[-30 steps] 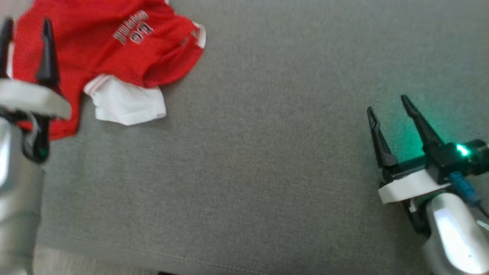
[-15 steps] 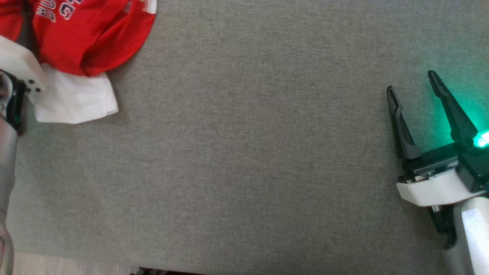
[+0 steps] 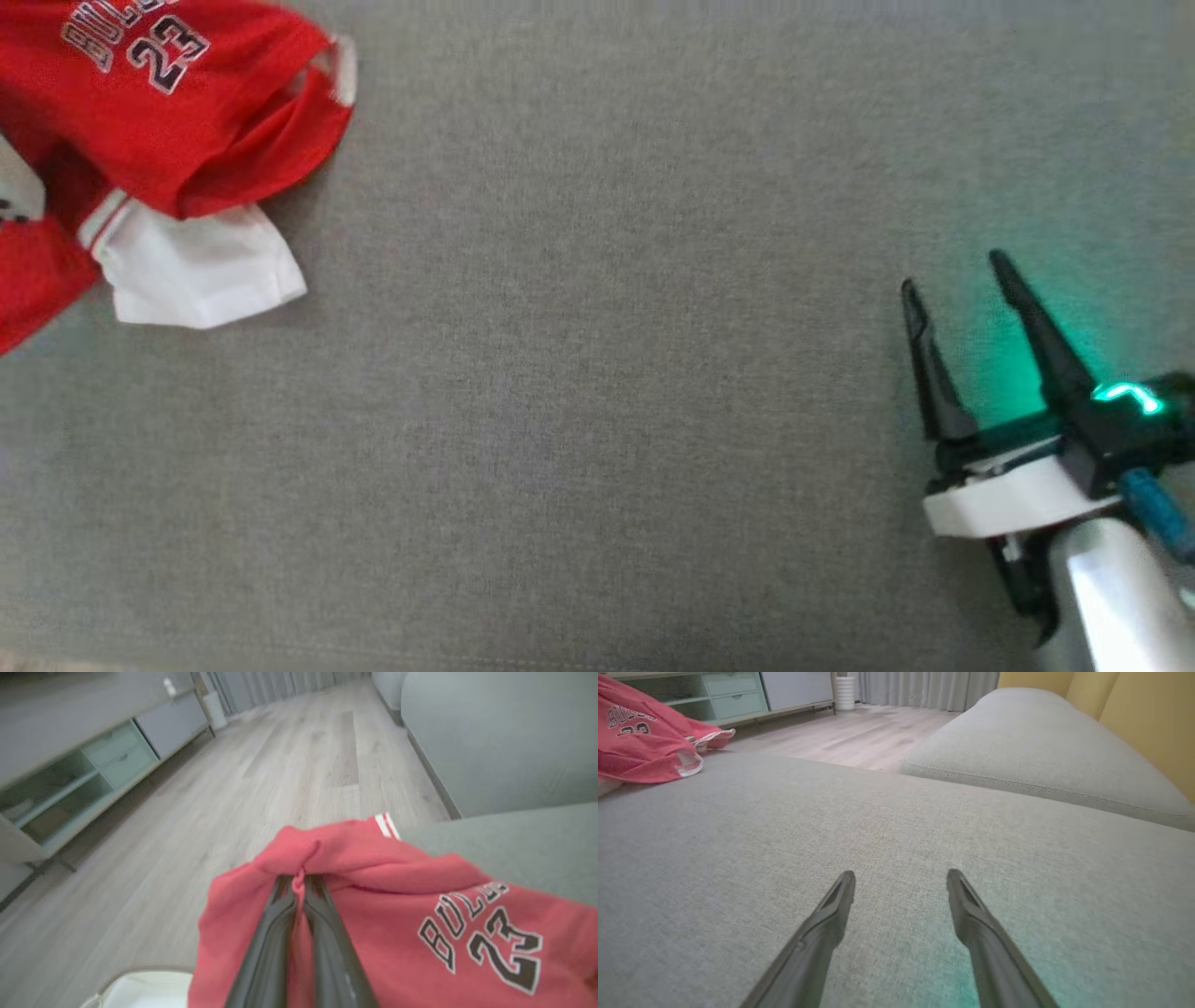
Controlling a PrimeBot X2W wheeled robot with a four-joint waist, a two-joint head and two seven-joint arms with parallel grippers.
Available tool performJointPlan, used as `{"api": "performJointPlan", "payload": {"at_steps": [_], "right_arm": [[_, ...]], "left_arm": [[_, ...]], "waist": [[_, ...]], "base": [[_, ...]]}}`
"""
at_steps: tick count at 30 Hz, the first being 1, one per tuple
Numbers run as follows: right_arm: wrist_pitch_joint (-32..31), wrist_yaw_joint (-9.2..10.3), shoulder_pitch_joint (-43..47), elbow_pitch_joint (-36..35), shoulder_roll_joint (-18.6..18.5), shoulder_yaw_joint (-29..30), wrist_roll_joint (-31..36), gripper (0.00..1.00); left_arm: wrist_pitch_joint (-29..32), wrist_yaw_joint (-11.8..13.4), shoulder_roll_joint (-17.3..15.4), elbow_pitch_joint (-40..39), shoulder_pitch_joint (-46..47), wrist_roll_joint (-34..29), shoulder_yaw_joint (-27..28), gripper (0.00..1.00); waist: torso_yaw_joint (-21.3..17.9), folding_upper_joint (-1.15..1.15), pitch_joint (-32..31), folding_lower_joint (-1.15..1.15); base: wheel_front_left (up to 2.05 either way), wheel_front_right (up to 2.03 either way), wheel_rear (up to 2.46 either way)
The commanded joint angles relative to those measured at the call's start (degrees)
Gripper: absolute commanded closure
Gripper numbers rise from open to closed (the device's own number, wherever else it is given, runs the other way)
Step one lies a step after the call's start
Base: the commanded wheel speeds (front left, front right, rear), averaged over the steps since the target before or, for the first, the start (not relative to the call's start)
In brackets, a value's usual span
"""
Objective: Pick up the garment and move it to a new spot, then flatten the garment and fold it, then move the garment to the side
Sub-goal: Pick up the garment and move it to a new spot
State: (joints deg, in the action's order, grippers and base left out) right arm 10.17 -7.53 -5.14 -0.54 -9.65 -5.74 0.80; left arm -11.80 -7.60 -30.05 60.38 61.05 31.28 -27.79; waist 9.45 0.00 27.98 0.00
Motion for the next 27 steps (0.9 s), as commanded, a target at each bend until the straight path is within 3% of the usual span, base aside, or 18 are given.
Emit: {"api": "performJointPlan", "payload": {"at_steps": [1,8,18,23,27], "right_arm": [[1.16,0.04,1.49,-0.3,0.72,-1.66,-0.73,0.0],[3.71,0.04,2.85,5.66,3.24,-2.52,-2.67,0.0],[4.76,0.04,2.64,9.29,5.36,-4.71,-4.65,0.0],[4.81,0.04,1.42,8.77,6.12,-5.59,-5.61,0.0],[4.82,0.04,0.13,8.4,6.52,-6.93,-6.24,0.0]], "left_arm": [[-1.23,0.11,-4.45,-2.82,2.26,0.38,0.61,1.0],[-0.33,0.11,-5.22,-15.82,0.61,4.51,-1.81,1.0],[12.9,0.31,-7.01,-48.21,-10.89,15.05,-4.7,1.0],[18.71,1.99,-4.62,-65.19,-18.47,21.9,-7.6,1.0],[21.56,1.77,-1.09,-71.81,-22.67,27.61,-11.28,1.0]], "waist": [[-1.11,0.0,-5.19,0.0],[-2.92,0.0,-14.3,0.0],[-8.5,0.0,-20.26,0.0],[-12.86,0.0,-19.52,0.0],[-17.28,0.0,-18.11,0.0]], "base": [[0.0,0.0,0.0],[0.0,0.0,0.0],[0.0,0.0,0.0],[0.0,0.0,0.0],[0.0,0.0,0.0]]}}
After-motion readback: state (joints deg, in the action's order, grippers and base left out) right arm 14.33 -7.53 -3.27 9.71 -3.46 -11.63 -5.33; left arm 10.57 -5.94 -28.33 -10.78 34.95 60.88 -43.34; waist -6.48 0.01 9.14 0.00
